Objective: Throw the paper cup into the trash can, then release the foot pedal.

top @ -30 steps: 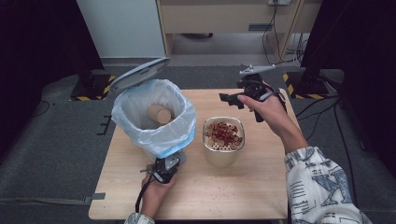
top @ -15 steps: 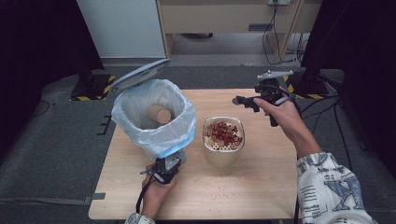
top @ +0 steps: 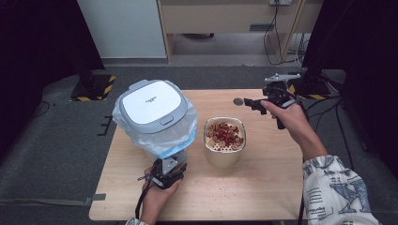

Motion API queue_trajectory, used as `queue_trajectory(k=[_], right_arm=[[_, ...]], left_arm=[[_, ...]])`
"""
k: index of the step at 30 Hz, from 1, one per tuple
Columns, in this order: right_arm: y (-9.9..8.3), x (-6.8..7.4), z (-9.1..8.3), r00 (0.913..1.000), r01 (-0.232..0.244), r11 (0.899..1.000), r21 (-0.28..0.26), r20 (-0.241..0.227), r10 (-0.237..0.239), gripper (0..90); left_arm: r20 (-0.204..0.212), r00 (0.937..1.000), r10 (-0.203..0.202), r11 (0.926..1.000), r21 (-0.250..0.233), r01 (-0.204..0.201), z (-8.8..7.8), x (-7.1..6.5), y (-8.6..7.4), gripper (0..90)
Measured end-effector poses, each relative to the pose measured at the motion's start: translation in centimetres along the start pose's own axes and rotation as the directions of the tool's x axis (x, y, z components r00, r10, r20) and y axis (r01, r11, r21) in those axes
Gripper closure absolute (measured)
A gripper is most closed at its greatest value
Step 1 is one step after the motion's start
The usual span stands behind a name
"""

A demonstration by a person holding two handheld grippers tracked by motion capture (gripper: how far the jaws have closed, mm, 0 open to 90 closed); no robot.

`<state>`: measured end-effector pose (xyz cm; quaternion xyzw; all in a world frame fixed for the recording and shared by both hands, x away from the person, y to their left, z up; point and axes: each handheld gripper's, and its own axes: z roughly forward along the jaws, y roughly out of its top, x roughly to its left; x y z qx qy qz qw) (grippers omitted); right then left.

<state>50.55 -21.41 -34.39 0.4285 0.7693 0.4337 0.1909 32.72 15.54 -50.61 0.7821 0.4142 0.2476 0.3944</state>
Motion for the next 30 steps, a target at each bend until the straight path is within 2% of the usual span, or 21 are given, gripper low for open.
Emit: queue_trajectory(k=[3, 7, 15, 22, 30], right_arm=[[-0.1, -0.2, 0.0, 1.0000, -0.006, 1.000, 0.000, 0.007, 0.006, 7.9], [-0.4, -0.4, 0.0, 0.9999, -0.004, 1.000, 0.002, 0.012, 0.004, 7.8], [-0.5, -0.5, 0.0, 0.9999, -0.008, 1.000, 0.002, 0.012, 0.008, 7.8], [-0.6, -0.9, -0.4, 0.9997, -0.012, 1.000, -0.002, 0.020, 0.012, 7.8], [-0.9, -2.0, -1.2, 0.9980, -0.025, 1.000, -0.005, 0.058, 0.025, 7.6]], left_arm=[[0.015, 0.9996, -0.024, 0.9997, -0.005, 0.024, -0.3, 0.0, 0.0, 44.8], [0.039, 0.9991, -0.015, 0.9999, -0.007, 0.015, -0.5, -0.1, 0.1, 43.1], [0.052, 0.9984, -0.022, 0.9997, -0.009, 0.022, -0.5, -0.1, 0.1, 42.2], [0.065, 0.9979, -0.008, 1.0000, -0.006, 0.008, -0.6, -0.1, 0.1, 42.4], [0.083, 0.9965, -0.010, 0.9999, -0.005, 0.010, -0.6, -0.1, 0.1, 39.8]])
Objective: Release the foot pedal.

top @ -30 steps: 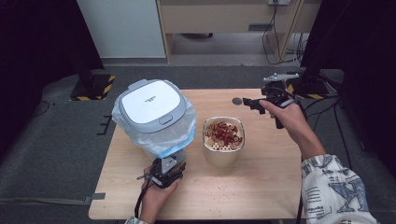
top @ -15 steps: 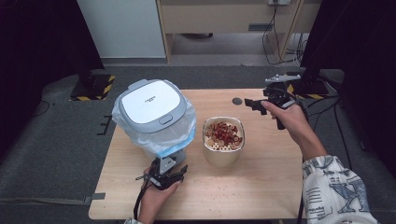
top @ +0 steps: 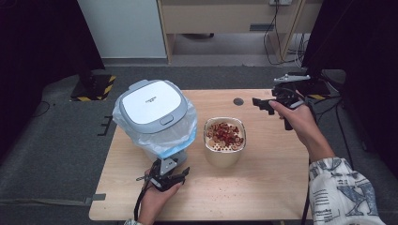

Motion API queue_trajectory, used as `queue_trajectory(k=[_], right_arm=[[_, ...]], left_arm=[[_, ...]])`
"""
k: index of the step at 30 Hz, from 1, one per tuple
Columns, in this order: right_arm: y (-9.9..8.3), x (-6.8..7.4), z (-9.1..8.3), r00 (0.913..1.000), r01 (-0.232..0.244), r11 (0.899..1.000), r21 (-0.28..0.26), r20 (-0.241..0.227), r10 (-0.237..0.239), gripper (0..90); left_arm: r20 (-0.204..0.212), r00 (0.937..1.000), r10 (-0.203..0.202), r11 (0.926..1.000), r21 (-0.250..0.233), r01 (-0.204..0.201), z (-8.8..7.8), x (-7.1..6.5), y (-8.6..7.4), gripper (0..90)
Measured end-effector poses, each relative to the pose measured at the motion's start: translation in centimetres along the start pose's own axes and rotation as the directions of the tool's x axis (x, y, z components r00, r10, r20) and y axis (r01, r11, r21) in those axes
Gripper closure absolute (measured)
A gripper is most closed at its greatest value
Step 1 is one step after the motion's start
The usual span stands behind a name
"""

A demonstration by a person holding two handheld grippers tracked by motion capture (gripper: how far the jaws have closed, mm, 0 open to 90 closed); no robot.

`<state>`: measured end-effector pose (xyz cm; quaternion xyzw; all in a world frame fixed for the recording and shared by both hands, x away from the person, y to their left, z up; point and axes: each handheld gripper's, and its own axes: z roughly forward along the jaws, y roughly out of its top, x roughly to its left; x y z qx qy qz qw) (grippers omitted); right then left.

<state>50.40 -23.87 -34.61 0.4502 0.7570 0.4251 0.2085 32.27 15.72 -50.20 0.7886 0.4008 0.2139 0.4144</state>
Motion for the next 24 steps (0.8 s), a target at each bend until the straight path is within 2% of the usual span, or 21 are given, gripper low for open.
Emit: queue_trajectory(k=[7, 18, 20, 24], right_arm=[[-0.9, -1.3, -0.4, 0.9984, -0.042, 0.999, -0.005, 0.037, 0.042, 7.4], [-2.1, -2.3, -0.6, 0.9970, -0.056, 0.998, -0.009, 0.053, 0.056, 6.9], [-2.3, -2.3, -0.6, 0.9969, -0.058, 0.998, -0.006, 0.053, 0.059, 6.7], [-2.8, -2.4, -0.5, 0.9964, -0.062, 0.998, -0.007, 0.057, 0.062, 6.6]], left_arm=[[0.014, 0.9999, 0.005, 1.0000, 0.005, -0.006, -0.2, 0.0, 0.0, 37.1], [0.044, 0.9987, 0.027, 0.9996, 0.002, -0.027, -1.0, -0.6, -0.4, 34.2], [0.054, 0.9977, 0.042, 0.9991, 0.010, -0.042, -1.0, -0.6, -0.4, 33.5], [0.055, 0.9978, 0.036, 0.9992, 0.015, -0.037, -1.0, -0.6, -0.5, 31.9]])
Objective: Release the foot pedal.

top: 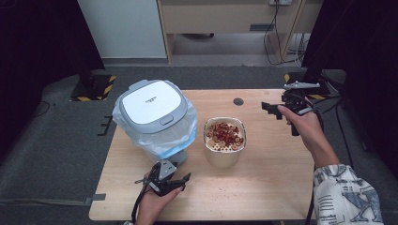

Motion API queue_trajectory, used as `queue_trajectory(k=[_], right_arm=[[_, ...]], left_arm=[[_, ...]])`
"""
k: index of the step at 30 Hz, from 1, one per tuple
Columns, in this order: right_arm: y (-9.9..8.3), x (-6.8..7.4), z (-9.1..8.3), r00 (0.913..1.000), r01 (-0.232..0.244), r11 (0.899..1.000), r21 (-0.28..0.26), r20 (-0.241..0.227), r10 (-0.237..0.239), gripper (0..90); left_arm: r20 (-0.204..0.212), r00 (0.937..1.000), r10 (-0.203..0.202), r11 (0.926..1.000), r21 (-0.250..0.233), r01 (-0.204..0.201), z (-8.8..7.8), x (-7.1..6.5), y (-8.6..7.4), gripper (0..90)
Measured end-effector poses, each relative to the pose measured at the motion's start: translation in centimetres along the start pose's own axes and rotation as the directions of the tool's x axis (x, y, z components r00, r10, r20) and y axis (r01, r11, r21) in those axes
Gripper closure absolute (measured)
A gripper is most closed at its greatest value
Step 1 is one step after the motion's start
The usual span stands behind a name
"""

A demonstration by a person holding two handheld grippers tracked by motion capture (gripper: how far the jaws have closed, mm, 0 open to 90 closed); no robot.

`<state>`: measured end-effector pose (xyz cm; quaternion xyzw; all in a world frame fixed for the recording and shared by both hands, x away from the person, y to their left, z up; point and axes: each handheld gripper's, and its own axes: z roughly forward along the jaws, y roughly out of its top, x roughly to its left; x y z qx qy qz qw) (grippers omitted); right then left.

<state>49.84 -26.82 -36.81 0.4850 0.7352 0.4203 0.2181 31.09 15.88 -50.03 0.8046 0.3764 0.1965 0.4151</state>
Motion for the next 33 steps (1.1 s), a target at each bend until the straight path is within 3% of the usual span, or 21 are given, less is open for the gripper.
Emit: queue_trajectory(k=[13, 27, 33], right_arm=[[-3.9, 0.0, 0.2, 0.9996, -0.023, 1.000, 0.008, 0.015, 0.023, 6.1], [-10.8, 1.4, 0.5, 0.9985, -0.045, 0.998, 0.044, 0.034, 0.044, 5.4], [-14.3, 2.3, 2.1, 0.9967, -0.074, 0.991, 0.110, 0.042, 0.070, 5.7]], left_arm=[[0.010, 0.9999, 0.001, 0.9999, 0.015, -0.001, -0.6, 0.0, -0.6, 29.3], [0.015, 0.9999, -0.007, 0.9995, 0.031, 0.007, -1.7, 1.0, -1.5, 25.2], [0.016, 0.9997, -0.016, 0.9990, 0.041, 0.016, -2.4, 1.7, -2.0, 23.3]])
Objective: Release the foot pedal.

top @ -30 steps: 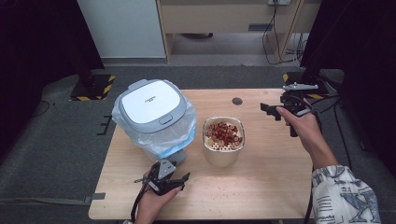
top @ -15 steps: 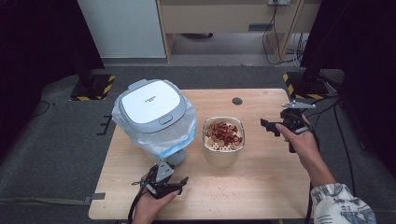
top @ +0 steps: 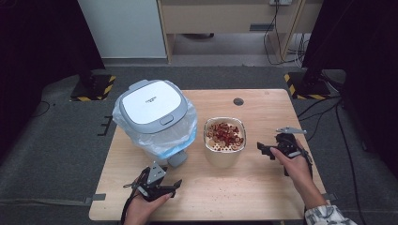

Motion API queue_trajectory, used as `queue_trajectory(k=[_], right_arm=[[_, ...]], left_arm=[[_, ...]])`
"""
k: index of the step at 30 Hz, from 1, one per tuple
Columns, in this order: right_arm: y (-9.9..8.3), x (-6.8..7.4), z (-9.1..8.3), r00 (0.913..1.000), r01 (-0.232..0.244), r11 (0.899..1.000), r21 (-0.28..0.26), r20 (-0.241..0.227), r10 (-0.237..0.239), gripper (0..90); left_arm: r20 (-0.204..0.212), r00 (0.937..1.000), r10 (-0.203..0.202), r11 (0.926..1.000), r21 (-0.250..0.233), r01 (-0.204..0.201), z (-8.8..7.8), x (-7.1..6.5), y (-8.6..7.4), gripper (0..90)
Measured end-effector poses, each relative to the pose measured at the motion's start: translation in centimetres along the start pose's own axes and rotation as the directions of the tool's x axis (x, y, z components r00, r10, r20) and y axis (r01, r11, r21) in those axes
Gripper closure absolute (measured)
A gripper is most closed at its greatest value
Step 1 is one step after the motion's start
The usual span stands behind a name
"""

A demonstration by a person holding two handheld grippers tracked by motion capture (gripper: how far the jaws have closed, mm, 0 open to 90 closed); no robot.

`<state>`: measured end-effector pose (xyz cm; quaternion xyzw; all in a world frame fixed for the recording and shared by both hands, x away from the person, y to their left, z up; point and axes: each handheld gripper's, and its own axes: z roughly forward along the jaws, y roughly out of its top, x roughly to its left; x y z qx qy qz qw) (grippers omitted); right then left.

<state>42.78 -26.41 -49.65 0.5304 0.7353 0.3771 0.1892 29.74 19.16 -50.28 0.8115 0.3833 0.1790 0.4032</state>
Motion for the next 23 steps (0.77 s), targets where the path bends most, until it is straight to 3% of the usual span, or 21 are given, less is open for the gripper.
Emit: queue_trajectory(k=[3, 9, 11, 14, 16, 23], right_arm=[[-1.1, 0.4, 1.3, 0.9998, -0.007, 0.997, 0.070, 0.020, 0.005, 5.7], [-2.1, 1.8, 3.2, 0.9992, 0.001, 0.992, 0.127, 0.040, -0.006, 5.1], [-2.4, 2.4, 3.5, 0.9964, 0.045, 0.992, 0.115, 0.067, -0.053, 5.0], [-2.6, 3.0, 3.9, 0.9923, 0.066, 0.993, 0.098, 0.098, -0.076, 3.4], [-2.8, 3.3, 4.1, 0.9917, 0.066, 0.995, 0.078, 0.105, -0.074, 2.5], [-2.8, 3.5, 4.2, 0.9919, 0.063, 0.995, 0.081, 0.105, -0.072, 1.6]], left_arm=[[-0.004, 1.0000, -0.006, 1.0000, 0.002, 0.006, -0.4, 0.4, -0.3, 22.7], [-0.028, 0.9995, -0.015, 0.9999, 0.007, 0.015, -0.7, 1.0, -0.6, 22.4], [-0.029, 0.9995, -0.010, 0.9999, 0.009, 0.011, -0.6, 1.0, -0.5, 22.4], [-0.029, 0.9996, -0.004, 0.9998, 0.017, 0.005, -0.5, 0.9, -0.5, 22.4], [-0.031, 0.9995, -0.005, 0.9998, 0.021, 0.005, -0.4, 1.0, -0.5, 22.4], [-0.033, 0.9994, -0.005, 0.9998, 0.018, 0.006, -0.5, 0.9, -0.5, 22.4]])
